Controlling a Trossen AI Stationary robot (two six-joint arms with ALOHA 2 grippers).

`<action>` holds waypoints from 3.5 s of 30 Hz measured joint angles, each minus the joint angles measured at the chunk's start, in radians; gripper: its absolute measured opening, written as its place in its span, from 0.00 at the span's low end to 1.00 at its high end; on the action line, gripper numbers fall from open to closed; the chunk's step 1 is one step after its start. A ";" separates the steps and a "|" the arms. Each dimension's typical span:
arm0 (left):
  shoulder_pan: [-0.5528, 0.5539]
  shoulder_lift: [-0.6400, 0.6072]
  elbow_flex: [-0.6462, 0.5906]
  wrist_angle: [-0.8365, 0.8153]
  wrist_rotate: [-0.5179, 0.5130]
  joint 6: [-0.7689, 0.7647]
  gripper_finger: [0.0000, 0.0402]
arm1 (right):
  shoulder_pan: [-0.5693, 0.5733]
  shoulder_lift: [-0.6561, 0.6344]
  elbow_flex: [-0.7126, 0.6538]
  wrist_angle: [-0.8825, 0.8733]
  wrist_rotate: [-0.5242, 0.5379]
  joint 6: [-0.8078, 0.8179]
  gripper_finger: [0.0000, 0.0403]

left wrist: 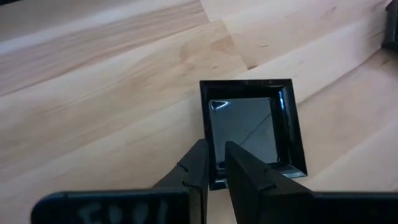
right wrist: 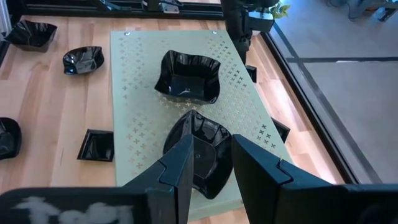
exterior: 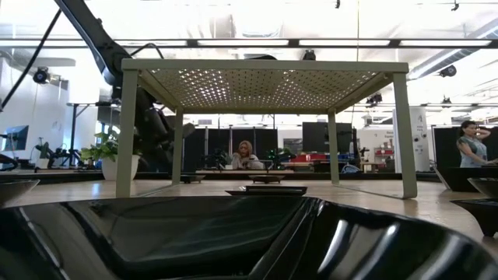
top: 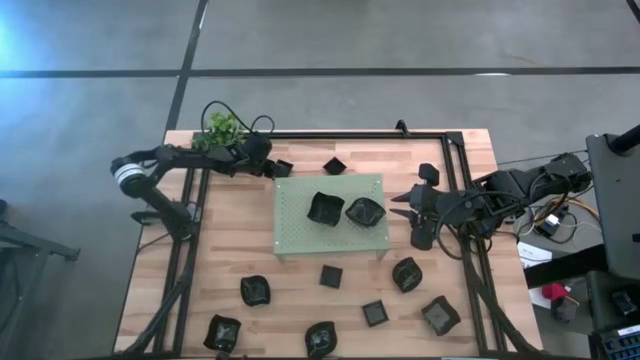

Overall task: Pick & Place Mini shaped plates
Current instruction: Put the square plate on the shelf

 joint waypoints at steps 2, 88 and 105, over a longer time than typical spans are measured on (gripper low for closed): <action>0.000 0.004 0.000 0.009 0.000 0.000 0.11 | 0.000 0.000 0.000 0.000 0.000 -0.009 0.26; -0.002 -0.478 -0.001 -0.175 -0.065 -0.025 0.00 | 0.000 0.000 -0.003 0.000 0.001 -0.022 0.26; -0.062 -0.524 0.000 -0.172 -0.051 -0.023 0.00 | 0.000 0.000 -0.004 0.001 0.001 -0.022 0.26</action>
